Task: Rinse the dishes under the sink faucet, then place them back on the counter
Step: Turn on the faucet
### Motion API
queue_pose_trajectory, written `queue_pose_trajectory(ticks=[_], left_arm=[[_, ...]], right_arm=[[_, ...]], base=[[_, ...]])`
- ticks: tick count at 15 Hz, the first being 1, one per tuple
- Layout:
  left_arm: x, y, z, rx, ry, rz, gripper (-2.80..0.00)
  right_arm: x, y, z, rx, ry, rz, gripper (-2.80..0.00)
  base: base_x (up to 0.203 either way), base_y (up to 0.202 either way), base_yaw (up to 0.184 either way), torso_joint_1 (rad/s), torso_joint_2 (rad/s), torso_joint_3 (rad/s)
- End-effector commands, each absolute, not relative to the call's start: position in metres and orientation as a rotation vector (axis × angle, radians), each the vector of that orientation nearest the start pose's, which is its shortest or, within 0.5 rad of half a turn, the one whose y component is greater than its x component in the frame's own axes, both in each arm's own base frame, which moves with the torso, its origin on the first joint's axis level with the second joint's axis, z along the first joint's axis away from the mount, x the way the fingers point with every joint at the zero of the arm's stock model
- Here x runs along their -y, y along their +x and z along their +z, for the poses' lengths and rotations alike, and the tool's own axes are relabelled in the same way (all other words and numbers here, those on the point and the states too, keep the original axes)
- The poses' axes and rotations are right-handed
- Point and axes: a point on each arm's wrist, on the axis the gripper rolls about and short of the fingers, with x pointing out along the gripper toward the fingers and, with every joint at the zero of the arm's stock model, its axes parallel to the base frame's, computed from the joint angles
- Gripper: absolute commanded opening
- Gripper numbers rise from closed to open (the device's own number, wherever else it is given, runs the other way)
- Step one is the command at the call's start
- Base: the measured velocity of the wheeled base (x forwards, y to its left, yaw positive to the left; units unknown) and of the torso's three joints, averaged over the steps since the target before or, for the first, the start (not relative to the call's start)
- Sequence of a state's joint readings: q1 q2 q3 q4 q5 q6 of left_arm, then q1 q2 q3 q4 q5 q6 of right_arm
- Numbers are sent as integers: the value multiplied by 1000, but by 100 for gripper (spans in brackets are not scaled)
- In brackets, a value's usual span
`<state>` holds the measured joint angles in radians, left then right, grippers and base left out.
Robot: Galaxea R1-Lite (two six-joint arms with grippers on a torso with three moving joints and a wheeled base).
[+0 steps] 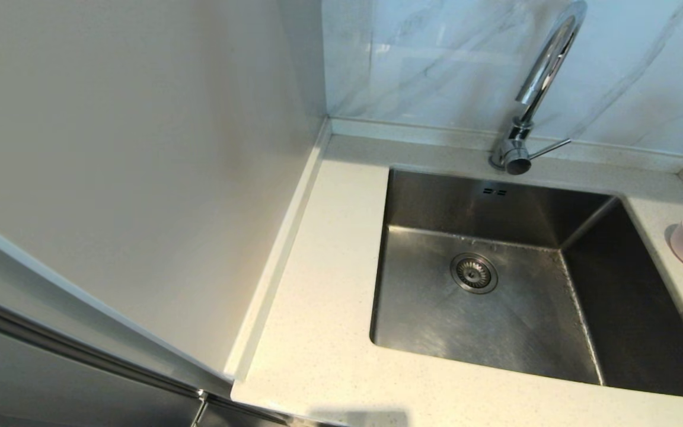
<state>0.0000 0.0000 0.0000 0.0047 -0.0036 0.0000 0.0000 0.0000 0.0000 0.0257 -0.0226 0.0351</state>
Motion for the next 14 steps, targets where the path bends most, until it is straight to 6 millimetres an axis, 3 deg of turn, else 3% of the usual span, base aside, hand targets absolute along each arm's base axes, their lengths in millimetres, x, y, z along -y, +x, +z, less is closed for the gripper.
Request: queue_pose_trajectory(ticks=[1,14], left_arm=[[0,-23,75,-5,0,-3,-280],[0,-23,75,-5,0,-3,-280]], right_arm=[[1,-22,71,-35,35,-24,-280],[1,-22,71,-34,41,-27,-280]], base=[[0,0,0,0,0,0],[0,0,0,0,0,0]])
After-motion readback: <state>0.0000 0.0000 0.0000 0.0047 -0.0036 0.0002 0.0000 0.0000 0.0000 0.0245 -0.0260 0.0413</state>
